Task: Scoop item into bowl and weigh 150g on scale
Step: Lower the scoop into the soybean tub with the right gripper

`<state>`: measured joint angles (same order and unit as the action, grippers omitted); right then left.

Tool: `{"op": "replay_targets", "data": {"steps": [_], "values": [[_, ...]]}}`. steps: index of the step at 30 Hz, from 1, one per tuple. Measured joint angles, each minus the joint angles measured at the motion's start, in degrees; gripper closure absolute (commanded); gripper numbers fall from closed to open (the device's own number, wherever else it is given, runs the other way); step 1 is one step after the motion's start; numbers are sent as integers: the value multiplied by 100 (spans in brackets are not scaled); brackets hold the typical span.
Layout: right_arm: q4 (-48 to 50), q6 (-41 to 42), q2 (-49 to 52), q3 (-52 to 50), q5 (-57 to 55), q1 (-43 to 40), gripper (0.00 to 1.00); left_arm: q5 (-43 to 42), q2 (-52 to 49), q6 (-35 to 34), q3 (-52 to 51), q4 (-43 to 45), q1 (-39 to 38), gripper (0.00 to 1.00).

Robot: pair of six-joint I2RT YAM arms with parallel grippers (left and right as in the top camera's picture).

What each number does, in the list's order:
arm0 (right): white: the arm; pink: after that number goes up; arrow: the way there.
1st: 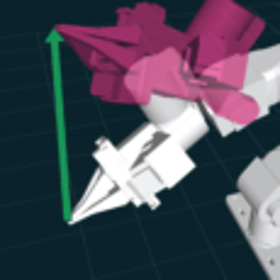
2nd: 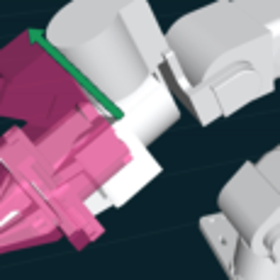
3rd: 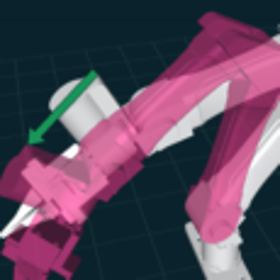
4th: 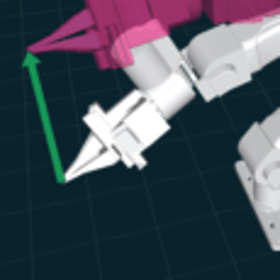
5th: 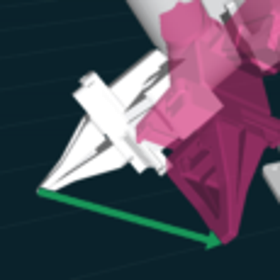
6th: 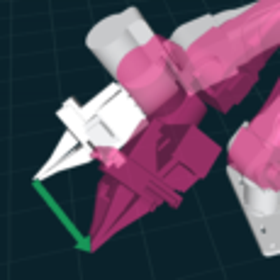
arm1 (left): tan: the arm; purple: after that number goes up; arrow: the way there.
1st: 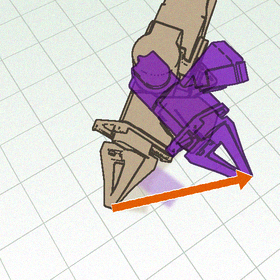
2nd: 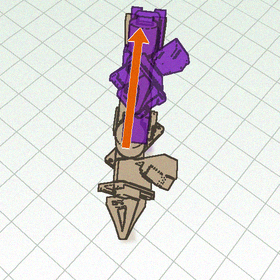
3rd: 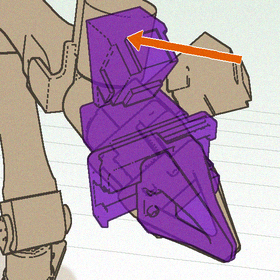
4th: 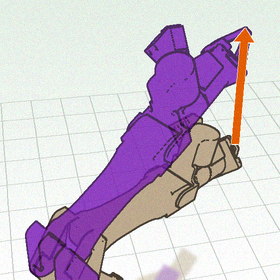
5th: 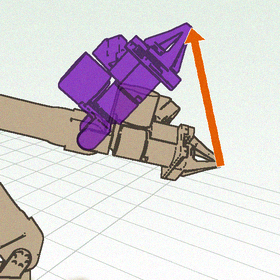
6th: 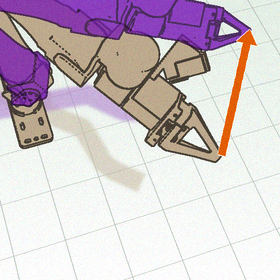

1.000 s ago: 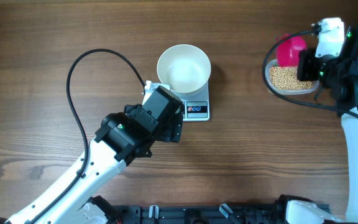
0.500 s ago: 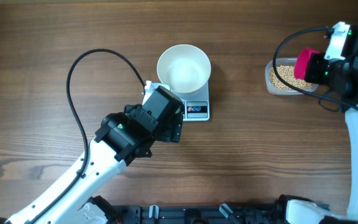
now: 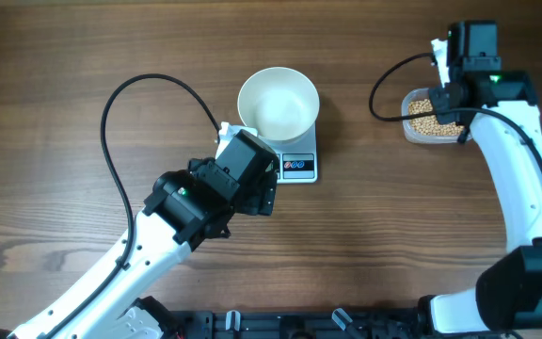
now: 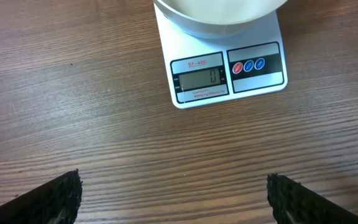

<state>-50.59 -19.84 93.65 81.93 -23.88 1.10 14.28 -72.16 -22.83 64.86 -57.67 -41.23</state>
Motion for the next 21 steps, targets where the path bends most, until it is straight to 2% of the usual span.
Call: {"op": "replay_targets", "data": {"steps": [11,21], "values": [[83,-4,382,0,-57,26,96,0,0,0,0,-2,0,0],[-76,-72,671,31,343,160,96,0,0,0,0,-2,0,0]]}}
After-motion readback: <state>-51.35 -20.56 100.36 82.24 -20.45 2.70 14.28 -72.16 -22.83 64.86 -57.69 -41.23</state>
